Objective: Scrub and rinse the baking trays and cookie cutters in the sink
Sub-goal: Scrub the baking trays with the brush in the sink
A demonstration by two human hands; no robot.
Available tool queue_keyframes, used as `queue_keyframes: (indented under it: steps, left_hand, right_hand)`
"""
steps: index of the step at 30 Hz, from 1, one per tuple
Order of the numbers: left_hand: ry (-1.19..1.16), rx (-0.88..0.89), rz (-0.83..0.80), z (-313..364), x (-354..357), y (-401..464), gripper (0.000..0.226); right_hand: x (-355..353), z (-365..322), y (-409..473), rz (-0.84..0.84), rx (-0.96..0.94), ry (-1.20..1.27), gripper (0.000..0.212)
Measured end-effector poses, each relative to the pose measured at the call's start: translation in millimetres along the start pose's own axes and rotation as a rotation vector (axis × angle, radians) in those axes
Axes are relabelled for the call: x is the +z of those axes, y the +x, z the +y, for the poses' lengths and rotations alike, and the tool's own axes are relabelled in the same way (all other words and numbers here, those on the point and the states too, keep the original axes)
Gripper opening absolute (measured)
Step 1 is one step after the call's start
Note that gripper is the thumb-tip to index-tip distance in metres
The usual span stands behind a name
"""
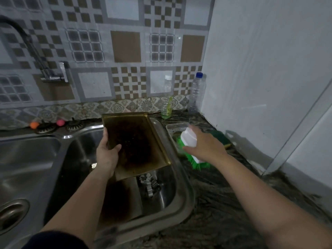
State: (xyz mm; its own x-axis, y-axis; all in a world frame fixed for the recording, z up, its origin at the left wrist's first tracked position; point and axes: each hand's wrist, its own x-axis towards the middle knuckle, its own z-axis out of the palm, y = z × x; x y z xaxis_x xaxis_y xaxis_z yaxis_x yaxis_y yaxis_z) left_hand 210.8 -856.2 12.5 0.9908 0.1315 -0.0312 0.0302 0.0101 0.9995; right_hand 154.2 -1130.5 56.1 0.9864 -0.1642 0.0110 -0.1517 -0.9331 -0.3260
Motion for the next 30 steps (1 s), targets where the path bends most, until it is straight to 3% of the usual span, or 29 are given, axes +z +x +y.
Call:
queue_keyframes:
  steps: [4, 9, 16, 21, 26, 30]
  left_hand:
    - [0.011, 0.019, 0.023, -2, 0, 5, 0.077]
    - [0.003, 0.025, 0.014, -10, -4, 18, 0.078]
    - [-0.025, -0.002, 0.050, -23, -4, 28, 0.079]
    - [-0.020, 0.042, 0.067, -21, 3, 26, 0.062]
    - [-0.043, 0.084, 0.069, -14, 4, 24, 0.050]
    - [-0.023, 0.198, -0.003, -17, -2, 14, 0.048]
  right_hand:
    - [2, -8, 52, 0.063, 0.033, 0.040, 0.076]
    - [35, -5, 105, 0.022, 0.074, 0.006, 0.072]
    - [56, 2, 123, 0.039, 0.120, -0.037, 0.071]
    - [40, -51, 103, 0.186, -0.052, 0.024, 0.071]
    - [78, -125, 57, 0.156, -0.277, 0.154, 0.070]
    - [94, -168, 82, 0.249, -0.279, 0.231, 0.066]
